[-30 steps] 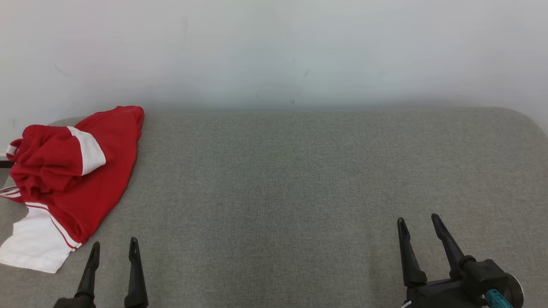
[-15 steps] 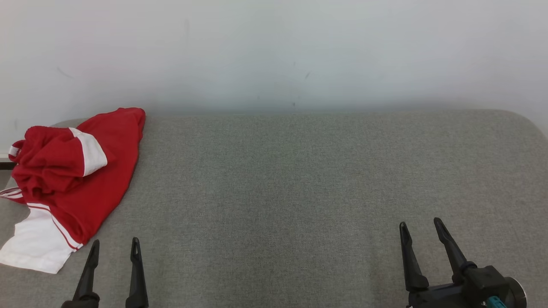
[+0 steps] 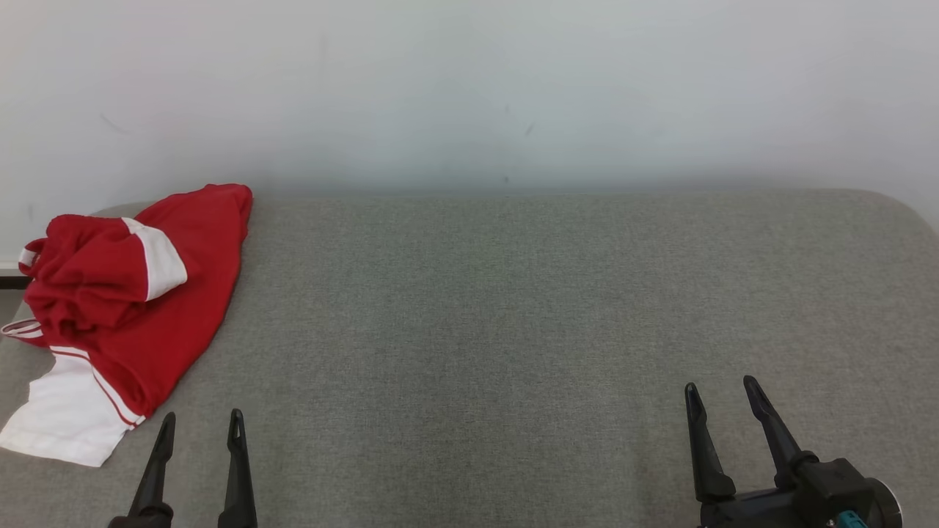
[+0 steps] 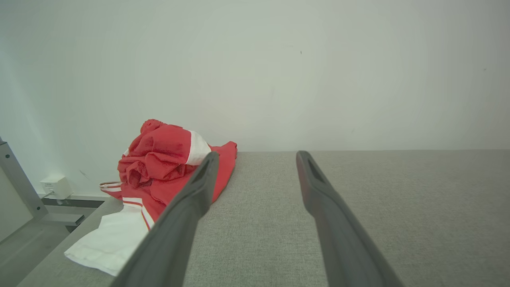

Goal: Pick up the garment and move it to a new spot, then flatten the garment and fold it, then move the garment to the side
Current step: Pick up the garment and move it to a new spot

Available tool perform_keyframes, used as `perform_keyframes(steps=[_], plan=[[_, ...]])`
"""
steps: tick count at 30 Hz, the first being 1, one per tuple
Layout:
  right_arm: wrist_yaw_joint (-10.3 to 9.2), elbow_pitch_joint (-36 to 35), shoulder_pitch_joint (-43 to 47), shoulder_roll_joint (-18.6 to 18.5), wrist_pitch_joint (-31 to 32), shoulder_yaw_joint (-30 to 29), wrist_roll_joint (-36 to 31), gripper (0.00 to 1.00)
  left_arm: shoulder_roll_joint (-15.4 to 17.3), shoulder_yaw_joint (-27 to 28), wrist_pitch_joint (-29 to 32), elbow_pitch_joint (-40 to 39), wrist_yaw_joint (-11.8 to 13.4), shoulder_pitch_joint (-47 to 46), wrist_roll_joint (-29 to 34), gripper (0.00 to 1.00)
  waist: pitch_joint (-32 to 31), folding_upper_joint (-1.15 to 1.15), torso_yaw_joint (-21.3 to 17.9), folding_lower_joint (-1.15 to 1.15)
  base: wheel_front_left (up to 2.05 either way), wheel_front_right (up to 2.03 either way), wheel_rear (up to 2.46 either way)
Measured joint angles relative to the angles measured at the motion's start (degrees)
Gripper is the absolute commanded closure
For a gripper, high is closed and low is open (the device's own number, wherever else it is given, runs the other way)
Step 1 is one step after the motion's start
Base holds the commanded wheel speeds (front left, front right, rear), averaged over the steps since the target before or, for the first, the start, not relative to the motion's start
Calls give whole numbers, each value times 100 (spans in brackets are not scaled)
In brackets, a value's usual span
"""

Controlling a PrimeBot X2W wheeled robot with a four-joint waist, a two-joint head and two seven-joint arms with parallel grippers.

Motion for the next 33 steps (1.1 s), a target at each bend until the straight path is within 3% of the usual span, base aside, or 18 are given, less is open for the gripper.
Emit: perform_keyframes(steps=[11,33], plan=[[0,35,87,-2,-1,56,96,0,-7,47,0,201,-31,-79,78,0,2,0,448,0,0,0,0],[7,102,102,-3,0,344,193,0,59,323,0,411,55,-79,88,0,27,0,2356,0,0,0,0]])
